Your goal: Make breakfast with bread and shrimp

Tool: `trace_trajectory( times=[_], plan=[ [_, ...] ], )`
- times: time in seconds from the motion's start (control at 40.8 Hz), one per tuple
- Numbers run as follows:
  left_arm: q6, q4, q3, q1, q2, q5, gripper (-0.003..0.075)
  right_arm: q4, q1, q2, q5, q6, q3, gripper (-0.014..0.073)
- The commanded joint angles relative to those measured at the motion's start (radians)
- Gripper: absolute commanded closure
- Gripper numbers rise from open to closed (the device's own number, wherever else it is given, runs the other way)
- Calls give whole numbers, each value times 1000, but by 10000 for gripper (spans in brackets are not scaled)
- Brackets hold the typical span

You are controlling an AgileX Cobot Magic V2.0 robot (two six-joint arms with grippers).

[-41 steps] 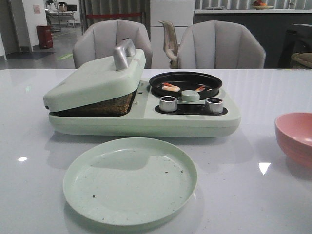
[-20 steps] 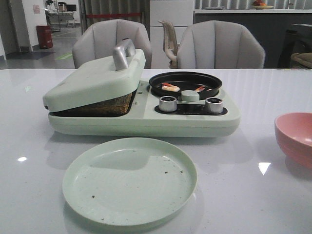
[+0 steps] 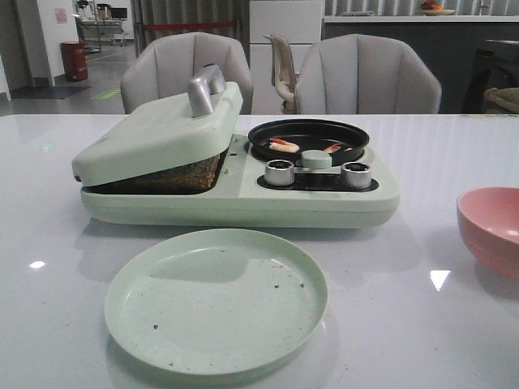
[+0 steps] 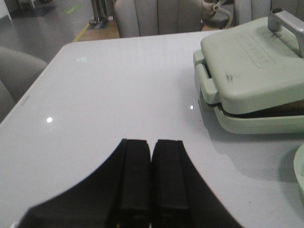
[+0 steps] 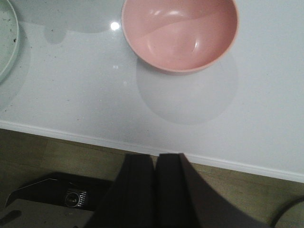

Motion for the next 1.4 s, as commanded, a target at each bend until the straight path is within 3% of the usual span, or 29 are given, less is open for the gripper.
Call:
trace_trajectory(
  times=[0.0,0.392,0.539,0.858,1.373],
  plan=[
    [-5,-13,28,2,-41,-167,619,4,3,-3,-45,1,-24,559],
    [-5,-16,150,24,-144,-251,619,4,3,-3,-41,1,-24,559],
    [-5,-55,198,24,-144,-354,619,4,3,-2,-42,1,-24,559],
    [-5,-57,199,24,-144,-438,619,4,3,-2,-42,1,-24,559],
    [-5,-57,199,24,-144,-440,619,4,3,-2,-42,1,-24,559]
  ],
)
